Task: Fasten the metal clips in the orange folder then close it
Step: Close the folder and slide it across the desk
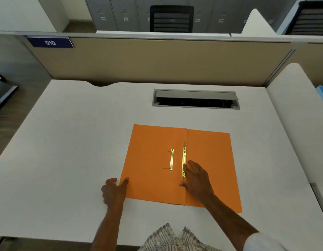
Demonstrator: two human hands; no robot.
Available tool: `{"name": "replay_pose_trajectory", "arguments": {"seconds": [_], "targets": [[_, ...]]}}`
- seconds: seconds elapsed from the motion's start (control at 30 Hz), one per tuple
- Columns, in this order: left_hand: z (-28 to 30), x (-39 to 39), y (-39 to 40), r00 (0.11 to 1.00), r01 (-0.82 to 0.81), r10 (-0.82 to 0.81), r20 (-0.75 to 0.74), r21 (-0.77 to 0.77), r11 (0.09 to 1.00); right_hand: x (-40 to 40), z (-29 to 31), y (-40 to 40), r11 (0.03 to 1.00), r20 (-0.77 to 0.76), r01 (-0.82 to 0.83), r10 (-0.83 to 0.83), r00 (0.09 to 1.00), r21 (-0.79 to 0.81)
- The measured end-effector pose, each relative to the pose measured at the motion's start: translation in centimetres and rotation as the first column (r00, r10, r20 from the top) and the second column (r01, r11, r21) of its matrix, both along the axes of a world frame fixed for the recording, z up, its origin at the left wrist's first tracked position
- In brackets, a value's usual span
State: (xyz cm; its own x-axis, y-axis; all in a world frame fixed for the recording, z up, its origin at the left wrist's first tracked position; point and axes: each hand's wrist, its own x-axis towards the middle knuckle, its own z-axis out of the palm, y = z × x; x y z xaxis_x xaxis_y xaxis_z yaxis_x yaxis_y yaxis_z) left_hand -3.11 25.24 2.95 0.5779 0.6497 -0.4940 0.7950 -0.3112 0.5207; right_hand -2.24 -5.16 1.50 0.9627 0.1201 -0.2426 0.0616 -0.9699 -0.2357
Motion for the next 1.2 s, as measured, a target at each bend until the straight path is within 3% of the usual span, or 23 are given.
{"name": "replay_pose_trajectory", "arguments": {"seconds": [0.13, 0.3, 0.47, 0.7, 0.93, 1.2], "targets": [[0.2, 0.2, 2.2, 0.999, -0.037, 0.036, -0.004, -0.099, 0.994, 0.2, 0.2, 1.2, 0.999, 0.014, -0.040, 0.040, 0.999, -0.015], [3.6, 0.0, 4.2, 0.986, 0.031, -0.011, 0.169, -0.117, 0.993, 0.6, 0.1, 2.8, 0.999, -0.031, -0.045, 0.045, 0.998, -0.006], [7.7, -0.4, 4.2, 0.938, 0.114, -0.026, 0.345, -0.236, 0.965, 0.9, -0.1, 3.9, 0.999, -0.108, -0.009, 0.012, 0.994, 0.031], [13.2, -1.1, 0.5, 0.886, 0.258, -0.083, 0.457, -0.334, 0.907, 0.3, 0.5, 2.6, 0.973, -0.129, 0.073, -0.045, 0.991, 0.219], [16.3, -2.7, -4.9, 0.845, 0.364, -0.105, 0.524, -0.421, 0.831, -2.3, -0.4, -2.4, 0.988, -0.073, 0.106, -0.099, 0.992, 0.108], [15.8, -3.5, -12.2, 0.821, 0.433, -0.138, 0.554, -0.446, 0.783, -5.9, -1.3, -9.1, 0.946, -0.094, 0.278, -0.265, 0.960, 0.166]]}}
